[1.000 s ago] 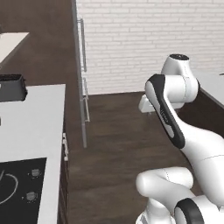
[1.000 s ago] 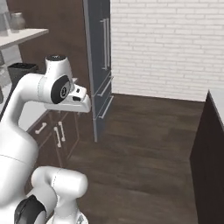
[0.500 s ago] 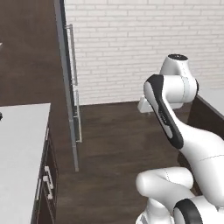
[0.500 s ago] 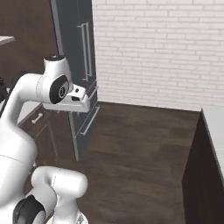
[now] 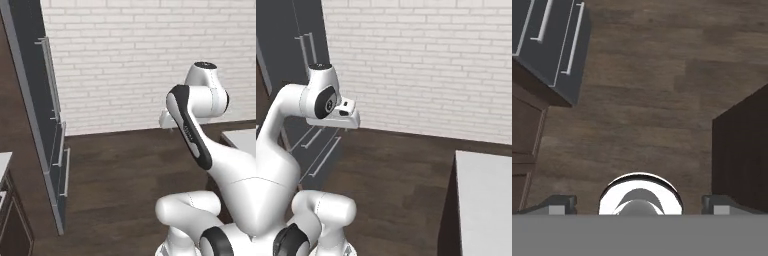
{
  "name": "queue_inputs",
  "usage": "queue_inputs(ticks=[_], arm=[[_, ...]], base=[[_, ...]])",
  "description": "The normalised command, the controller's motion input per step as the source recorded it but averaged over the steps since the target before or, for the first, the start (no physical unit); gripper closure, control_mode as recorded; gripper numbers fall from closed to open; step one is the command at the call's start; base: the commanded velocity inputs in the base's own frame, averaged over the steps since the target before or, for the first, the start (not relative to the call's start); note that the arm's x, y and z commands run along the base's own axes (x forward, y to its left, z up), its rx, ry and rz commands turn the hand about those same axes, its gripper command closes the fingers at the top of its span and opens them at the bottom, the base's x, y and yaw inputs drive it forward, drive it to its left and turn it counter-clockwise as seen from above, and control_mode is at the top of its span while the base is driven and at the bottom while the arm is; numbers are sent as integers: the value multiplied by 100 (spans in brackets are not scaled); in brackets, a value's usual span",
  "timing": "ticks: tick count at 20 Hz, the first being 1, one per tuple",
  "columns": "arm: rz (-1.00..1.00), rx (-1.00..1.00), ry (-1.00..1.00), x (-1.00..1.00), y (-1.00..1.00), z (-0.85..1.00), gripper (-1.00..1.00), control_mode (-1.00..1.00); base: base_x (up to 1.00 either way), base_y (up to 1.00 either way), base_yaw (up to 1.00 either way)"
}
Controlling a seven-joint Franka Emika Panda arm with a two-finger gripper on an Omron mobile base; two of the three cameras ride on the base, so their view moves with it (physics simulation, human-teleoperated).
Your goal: Navigate to the fridge.
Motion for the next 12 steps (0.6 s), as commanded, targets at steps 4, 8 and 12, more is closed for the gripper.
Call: queue_inputs(ticks=[4,8,12], arm=[[0,0,0,0,0,0,-100,100],[0,0,0,0,0,0,-100,100],[0,0,0,0,0,0,-100,100]], base=[[100,-25,3],[100,0,11],[100,0,21]])
